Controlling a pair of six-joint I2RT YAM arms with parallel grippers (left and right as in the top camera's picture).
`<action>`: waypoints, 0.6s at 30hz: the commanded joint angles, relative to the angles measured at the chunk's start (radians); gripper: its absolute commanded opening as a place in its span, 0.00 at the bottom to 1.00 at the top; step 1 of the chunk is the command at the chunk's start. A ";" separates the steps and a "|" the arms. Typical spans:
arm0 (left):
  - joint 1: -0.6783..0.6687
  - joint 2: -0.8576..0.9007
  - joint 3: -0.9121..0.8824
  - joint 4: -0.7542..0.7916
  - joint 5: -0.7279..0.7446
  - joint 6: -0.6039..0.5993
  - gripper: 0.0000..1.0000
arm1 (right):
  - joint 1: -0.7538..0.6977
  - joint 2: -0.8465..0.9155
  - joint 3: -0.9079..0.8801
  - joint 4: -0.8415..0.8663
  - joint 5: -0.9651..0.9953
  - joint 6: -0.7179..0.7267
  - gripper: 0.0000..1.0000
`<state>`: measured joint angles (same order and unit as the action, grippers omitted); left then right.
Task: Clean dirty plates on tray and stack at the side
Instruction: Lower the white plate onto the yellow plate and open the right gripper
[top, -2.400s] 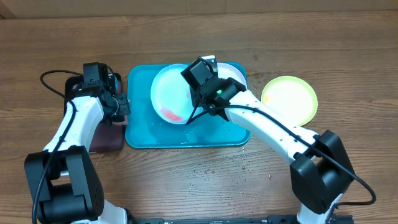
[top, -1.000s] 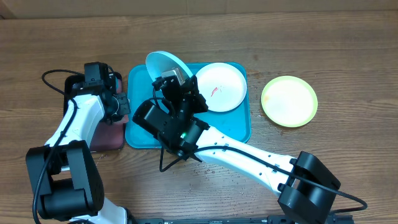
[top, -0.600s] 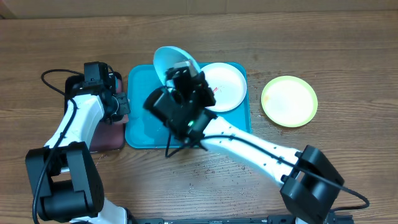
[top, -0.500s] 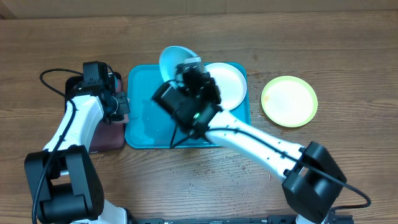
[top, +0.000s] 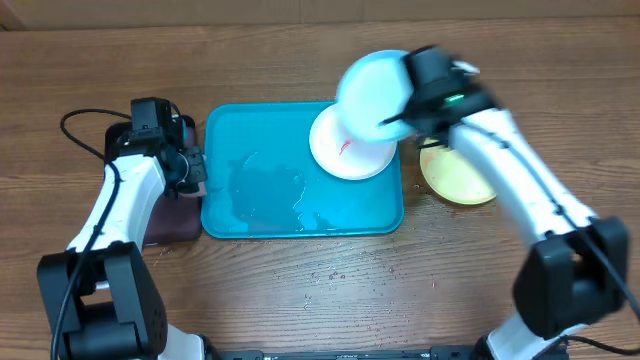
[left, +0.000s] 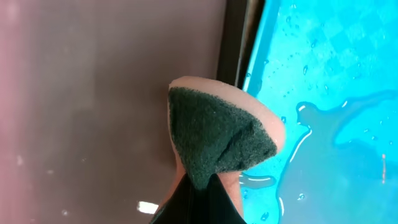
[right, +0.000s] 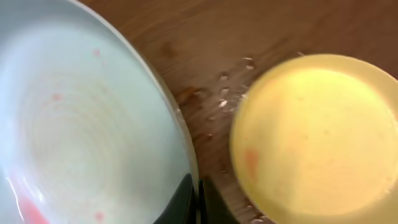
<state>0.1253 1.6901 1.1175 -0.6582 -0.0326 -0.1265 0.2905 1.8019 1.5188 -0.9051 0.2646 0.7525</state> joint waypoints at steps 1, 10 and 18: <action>-0.001 -0.066 0.006 0.004 -0.042 0.019 0.04 | -0.174 -0.039 0.013 -0.048 -0.309 0.040 0.04; -0.001 -0.076 0.006 -0.021 -0.045 0.014 0.04 | -0.463 -0.039 -0.097 -0.114 -0.484 -0.028 0.04; -0.001 -0.076 0.006 -0.021 -0.045 0.014 0.04 | -0.516 -0.039 -0.269 -0.100 -0.466 -0.027 0.04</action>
<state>0.1253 1.6360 1.1172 -0.6811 -0.0647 -0.1265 -0.2249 1.7924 1.2907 -1.0161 -0.1802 0.7353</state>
